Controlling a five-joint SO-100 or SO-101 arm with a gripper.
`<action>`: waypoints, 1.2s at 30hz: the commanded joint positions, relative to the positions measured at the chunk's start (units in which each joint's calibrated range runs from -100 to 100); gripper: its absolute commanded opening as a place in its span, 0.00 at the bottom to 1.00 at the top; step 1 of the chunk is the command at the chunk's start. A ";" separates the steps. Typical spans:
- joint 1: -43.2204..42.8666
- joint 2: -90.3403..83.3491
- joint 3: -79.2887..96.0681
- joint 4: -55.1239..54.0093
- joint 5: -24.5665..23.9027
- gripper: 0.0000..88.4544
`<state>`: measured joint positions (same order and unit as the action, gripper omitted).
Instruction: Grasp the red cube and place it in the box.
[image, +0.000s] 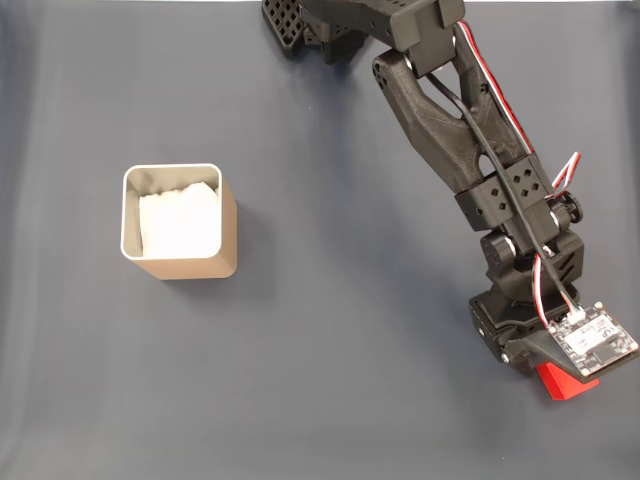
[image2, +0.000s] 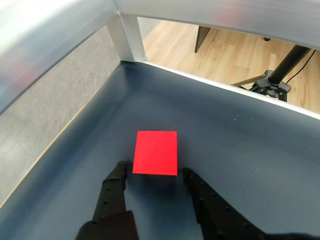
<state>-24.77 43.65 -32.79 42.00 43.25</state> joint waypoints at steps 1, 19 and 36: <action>0.52 -2.76 -2.49 -1.42 -0.34 0.39; 0.66 -0.07 -2.95 -8.97 0.98 0.41; 1.09 2.52 -5.04 -8.64 2.05 0.27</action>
<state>-24.46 46.95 -34.88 33.79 44.66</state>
